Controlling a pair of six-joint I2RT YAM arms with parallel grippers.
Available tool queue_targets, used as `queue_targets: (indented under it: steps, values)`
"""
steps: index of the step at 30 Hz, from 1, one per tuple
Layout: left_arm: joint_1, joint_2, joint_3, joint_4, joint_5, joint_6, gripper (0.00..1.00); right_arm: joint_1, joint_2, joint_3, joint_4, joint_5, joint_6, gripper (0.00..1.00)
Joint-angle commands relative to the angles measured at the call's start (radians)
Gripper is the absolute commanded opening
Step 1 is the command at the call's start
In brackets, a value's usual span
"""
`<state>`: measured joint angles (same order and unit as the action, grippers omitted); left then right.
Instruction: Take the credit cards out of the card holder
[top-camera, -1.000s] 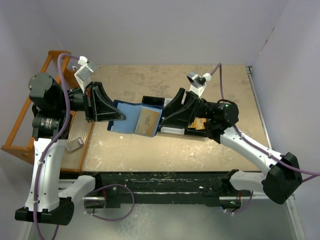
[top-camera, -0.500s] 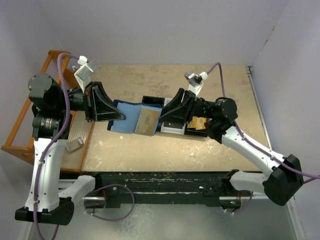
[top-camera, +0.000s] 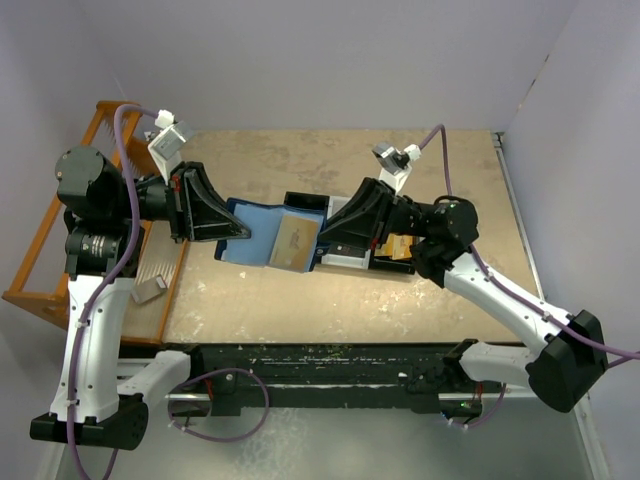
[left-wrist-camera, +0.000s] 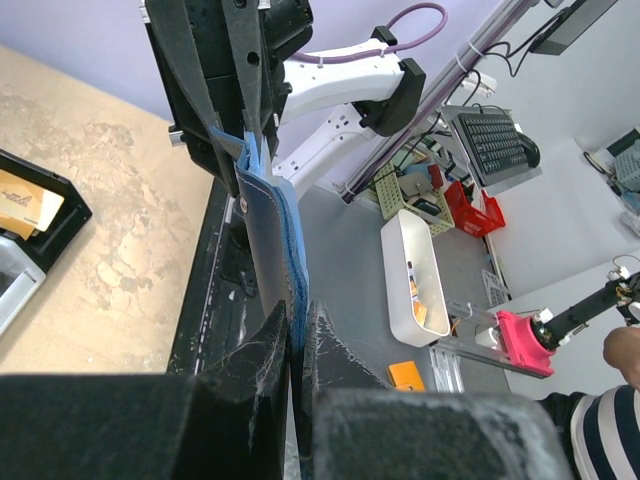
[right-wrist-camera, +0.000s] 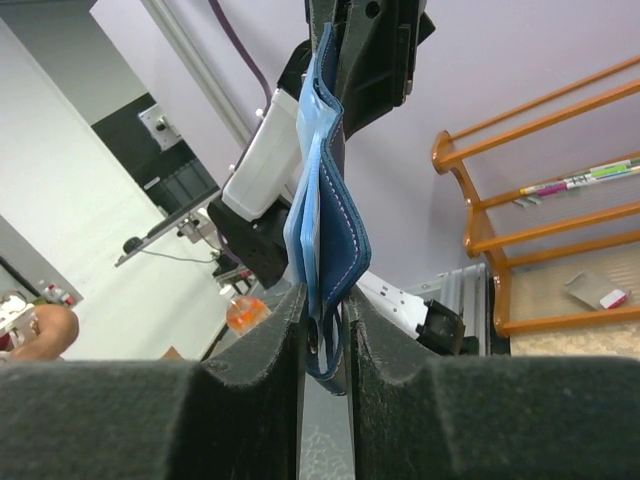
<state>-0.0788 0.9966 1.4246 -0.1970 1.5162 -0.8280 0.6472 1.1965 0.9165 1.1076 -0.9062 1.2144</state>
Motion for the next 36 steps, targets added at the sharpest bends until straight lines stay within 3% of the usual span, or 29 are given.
queue_targets:
  steps: [1, 12, 20, 26, 29, 32, 34, 36]
  values:
    - [0.005, -0.006, 0.005, 0.041, -0.001, -0.019, 0.00, 0.004, -0.029, 0.028, 0.046, 0.020, 0.004, 0.25]
    - [0.005, -0.009, 0.002, 0.048, -0.005, -0.028, 0.00, 0.040, -0.053, 0.129, -0.344, 0.139, -0.222, 0.38]
    - [0.005, -0.007, 0.001, 0.057, -0.006, -0.034, 0.00, 0.065, -0.054, 0.123, -0.312, 0.147, -0.220, 0.45]
    - [0.005, 0.000, -0.013, -0.001, -0.027, 0.037, 0.00, 0.177, -0.055, 0.147, -0.334, 0.207, -0.269, 0.51]
    - [0.005, 0.004, 0.004, -0.094, -0.058, 0.134, 0.01, 0.225, -0.058, 0.183, -0.457, 0.277, -0.341, 0.44]
    - [0.005, 0.017, 0.044, -0.230, -0.093, 0.259, 0.03, 0.254, -0.051, 0.252, -0.675, 0.394, -0.424, 0.23]
    - [0.005, 0.024, 0.070, -0.323, -0.114, 0.366, 0.09, 0.265, -0.039, 0.307, -0.805, 0.480, -0.480, 0.08]
    - [0.005, 0.032, 0.091, -0.424, -0.133, 0.464, 0.21, 0.280, -0.027, 0.362, -0.914, 0.566, -0.522, 0.00]
